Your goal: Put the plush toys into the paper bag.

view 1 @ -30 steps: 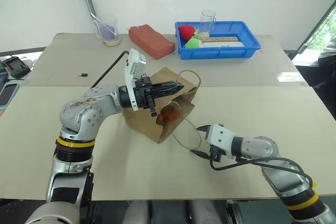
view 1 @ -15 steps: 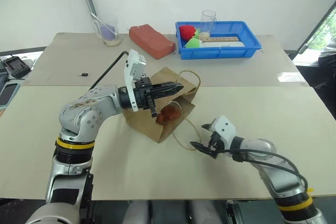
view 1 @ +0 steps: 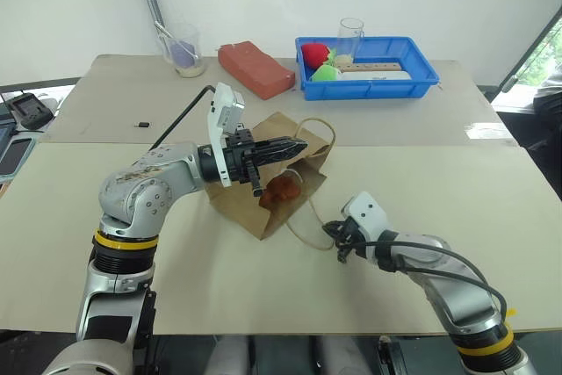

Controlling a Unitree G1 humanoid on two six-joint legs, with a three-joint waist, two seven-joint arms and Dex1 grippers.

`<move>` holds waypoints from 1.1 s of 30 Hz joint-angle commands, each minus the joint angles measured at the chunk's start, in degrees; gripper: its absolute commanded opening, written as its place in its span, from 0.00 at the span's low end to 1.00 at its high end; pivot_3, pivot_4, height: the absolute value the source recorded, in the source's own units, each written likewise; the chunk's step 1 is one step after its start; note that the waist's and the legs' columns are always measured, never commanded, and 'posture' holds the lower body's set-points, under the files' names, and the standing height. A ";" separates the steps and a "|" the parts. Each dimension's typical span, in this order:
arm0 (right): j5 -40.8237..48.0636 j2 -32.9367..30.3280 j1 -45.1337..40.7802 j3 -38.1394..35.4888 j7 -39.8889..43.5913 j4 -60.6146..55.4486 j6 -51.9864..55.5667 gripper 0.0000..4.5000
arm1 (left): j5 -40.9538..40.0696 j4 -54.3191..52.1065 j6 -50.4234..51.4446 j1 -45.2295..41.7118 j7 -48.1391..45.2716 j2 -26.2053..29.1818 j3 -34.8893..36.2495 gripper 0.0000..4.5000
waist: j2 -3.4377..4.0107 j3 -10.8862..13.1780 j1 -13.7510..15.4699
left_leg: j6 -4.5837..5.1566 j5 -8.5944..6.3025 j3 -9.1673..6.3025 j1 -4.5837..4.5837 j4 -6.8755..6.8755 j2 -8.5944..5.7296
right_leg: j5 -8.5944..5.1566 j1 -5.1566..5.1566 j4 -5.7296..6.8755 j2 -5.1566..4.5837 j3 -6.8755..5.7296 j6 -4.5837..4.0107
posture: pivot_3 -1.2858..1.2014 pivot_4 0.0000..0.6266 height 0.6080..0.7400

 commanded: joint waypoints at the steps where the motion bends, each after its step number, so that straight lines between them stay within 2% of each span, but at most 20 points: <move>1: 1.94 0.42 0.24 -1.78 -0.68 0.17 3.61 0.01 | -0.10 -1.55 -1.83 -0.60 -0.79 0.77 1.10 0.00 | 0.00 0.00 -0.05 | 0.00 0.00 0.00 0.00 0.00 0.00 | 0.00 0.00 0.00 0.00 0.00 0.00 | 0.52 0.24 1.00; 8: 10.23 -2.10 -4.80 -11.67 1.53 -3.73 9.78 0.01 | -0.32 0.58 -2.30 -3.41 -0.87 1.28 2.33 0.00 | 0.00 0.01 0.03 | 0.00 0.00 0.00 -0.07 0.01 -0.02 | 0.00 -0.04 -0.01 -0.01 0.00 0.00 | 0.52 0.24 1.00; 11: 16.75 -6.67 -11.20 -19.87 4.44 -4.15 15.75 0.01 | -1.18 3.43 -2.25 -6.85 -0.98 0.70 3.35 0.00 | 0.00 0.01 0.08 | 0.00 0.00 0.00 -0.09 0.03 -0.03 | 0.00 -0.05 -0.03 -0.02 0.00 0.00 | 0.52 0.24 1.00; 18: 28.42 -12.86 -23.87 -30.44 6.26 -1.71 26.21 0.01 | 2.37 12.29 -6.93 -12.61 -5.02 -0.14 1.99 0.00 | 0.00 0.01 -0.14 | 0.03 -0.01 -0.02 -0.10 -0.06 -0.01 | 0.00 -0.06 -0.10 0.01 -0.05 0.00 | 0.52 0.24 1.00; 26: 34.12 -11.88 -32.87 -33.36 1.24 0.51 32.61 0.01 | 8.90 25.21 -16.47 -19.18 -9.43 -3.47 -0.02 0.00 | 0.00 0.01 0.15 | 0.03 -0.01 -0.02 -0.18 -0.04 -0.02 | 0.00 -0.08 -0.14 -0.01 -0.06 0.00 | 0.52 0.24 1.00; 33: 34.16 -10.65 -33.41 -31.27 -2.51 1.85 31.45 0.01 | 12.91 32.52 -21.16 -21.21 -12.33 -5.36 -0.72 0.00 | 0.00 0.01 0.03 | 0.06 -0.03 0.00 -0.28 -0.05 -0.02 | 0.01 -0.19 -0.14 -0.03 -0.05 0.00 | 0.52 0.24 1.00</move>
